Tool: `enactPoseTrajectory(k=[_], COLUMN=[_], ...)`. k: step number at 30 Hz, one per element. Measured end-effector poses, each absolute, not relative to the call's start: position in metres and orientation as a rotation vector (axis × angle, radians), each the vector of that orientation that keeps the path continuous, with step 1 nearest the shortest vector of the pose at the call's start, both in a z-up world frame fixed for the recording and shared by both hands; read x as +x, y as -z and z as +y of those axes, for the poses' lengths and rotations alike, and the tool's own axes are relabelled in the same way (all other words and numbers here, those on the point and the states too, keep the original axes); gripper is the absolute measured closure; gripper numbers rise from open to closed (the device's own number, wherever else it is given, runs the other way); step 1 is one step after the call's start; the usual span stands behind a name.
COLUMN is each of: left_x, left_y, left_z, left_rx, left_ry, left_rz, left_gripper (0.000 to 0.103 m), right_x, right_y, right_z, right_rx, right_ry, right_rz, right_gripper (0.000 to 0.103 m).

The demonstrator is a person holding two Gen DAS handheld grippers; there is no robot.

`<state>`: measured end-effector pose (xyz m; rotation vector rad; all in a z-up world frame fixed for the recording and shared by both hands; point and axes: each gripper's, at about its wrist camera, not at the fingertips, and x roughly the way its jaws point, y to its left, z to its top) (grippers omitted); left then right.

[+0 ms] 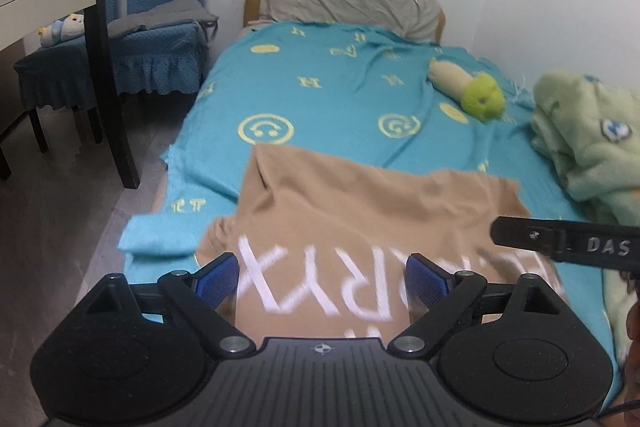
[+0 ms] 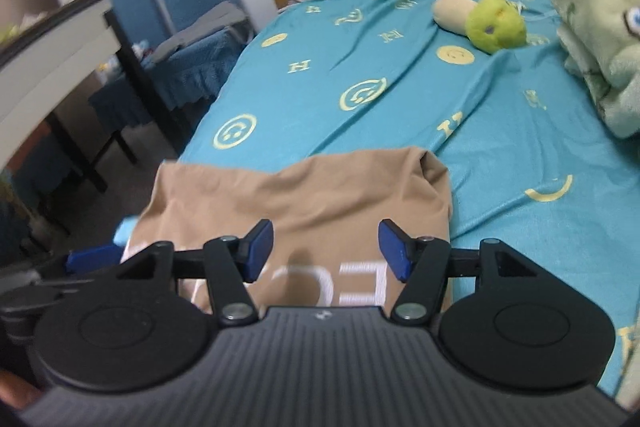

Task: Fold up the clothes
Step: 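Lay the flipped shirt flat on the bed and open both grippers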

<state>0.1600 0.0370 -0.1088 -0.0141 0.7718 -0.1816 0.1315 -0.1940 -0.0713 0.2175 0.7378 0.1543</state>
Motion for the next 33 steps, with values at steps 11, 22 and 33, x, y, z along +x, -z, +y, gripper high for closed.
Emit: enactPoseTrajectory(k=[11,22,33], left_x=[0.165,0.158,0.121], left_y=[0.132,0.128,0.105], left_z=[0.033,0.040,0.071], left_rx=[0.020,-0.056,-0.446], left_ry=[0.164,0.141,0.257], left_rz=[0.846,0.877,0.904], left_gripper=[0.008,0.008,0.008], right_x=[0.140,0.128,0.132], right_y=[0.098,0.089,0.095], right_z=[-0.189,-0.198,-0.200], right_rx=[0.194,0.224,0.244], right_ry=[-0.136,-0.099,-0.100], right_rz=[0.839,0.841,0.869], right_gripper=[0.042,0.043,0.042])
